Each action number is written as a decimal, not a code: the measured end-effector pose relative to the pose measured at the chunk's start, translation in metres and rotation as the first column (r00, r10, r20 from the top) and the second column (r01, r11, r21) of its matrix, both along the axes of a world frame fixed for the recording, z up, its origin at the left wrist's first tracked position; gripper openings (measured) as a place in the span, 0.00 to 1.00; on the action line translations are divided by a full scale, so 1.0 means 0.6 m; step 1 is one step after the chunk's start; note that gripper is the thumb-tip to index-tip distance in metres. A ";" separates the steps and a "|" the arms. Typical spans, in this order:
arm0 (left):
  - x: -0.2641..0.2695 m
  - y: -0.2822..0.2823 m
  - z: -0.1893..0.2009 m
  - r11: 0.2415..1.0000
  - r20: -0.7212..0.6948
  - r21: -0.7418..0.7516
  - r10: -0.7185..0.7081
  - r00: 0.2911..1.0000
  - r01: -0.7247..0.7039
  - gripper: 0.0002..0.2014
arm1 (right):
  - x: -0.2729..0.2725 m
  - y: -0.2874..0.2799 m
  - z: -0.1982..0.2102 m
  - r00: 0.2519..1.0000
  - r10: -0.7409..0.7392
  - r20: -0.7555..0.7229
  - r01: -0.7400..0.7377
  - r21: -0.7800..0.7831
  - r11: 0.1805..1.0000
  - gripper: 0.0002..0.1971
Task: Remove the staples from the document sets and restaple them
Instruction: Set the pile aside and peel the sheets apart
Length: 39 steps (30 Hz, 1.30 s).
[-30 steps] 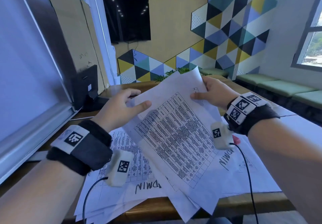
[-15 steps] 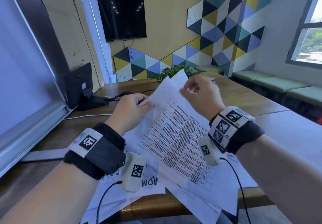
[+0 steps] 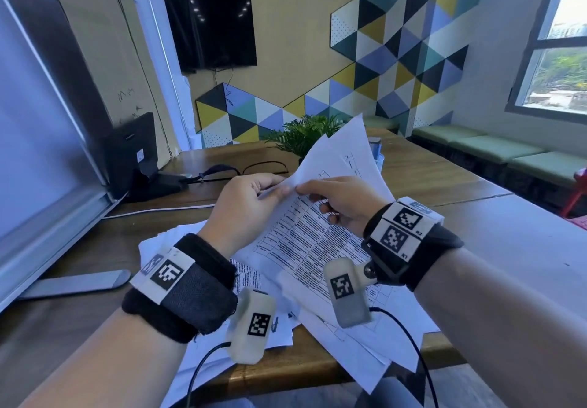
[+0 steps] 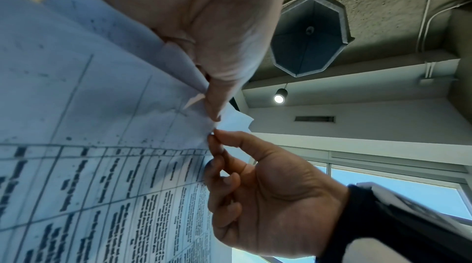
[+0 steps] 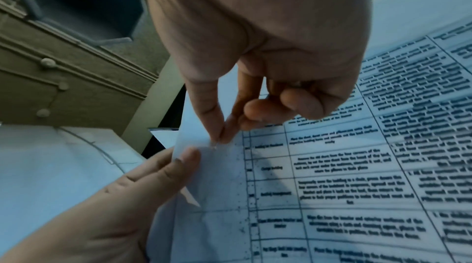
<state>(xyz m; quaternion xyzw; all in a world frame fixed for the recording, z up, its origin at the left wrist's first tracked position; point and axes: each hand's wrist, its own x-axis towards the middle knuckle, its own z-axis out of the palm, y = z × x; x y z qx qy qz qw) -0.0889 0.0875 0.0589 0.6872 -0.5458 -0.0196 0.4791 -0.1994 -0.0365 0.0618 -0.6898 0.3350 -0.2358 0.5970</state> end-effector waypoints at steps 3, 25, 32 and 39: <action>0.000 -0.001 0.002 1.000 -0.022 -0.002 0.002 1.000 -0.002 0.12 | 0.004 0.000 0.002 1.000 0.012 0.013 -0.013 0.036 0.999 0.05; -0.001 -0.006 0.012 0.993 -0.038 0.076 0.094 0.995 -0.091 0.08 | 0.009 0.006 -0.015 0.999 0.017 0.039 0.021 -0.793 0.608 0.07; -0.001 -0.015 0.015 0.991 -0.125 0.093 0.108 0.986 -0.097 0.09 | 0.008 0.008 -0.026 0.980 0.066 0.185 0.100 -0.759 0.644 0.04; -0.003 -0.029 0.005 0.975 -0.048 0.204 0.096 0.994 -0.084 0.11 | -0.002 0.007 -0.022 0.969 0.082 0.234 0.143 -0.797 0.587 0.03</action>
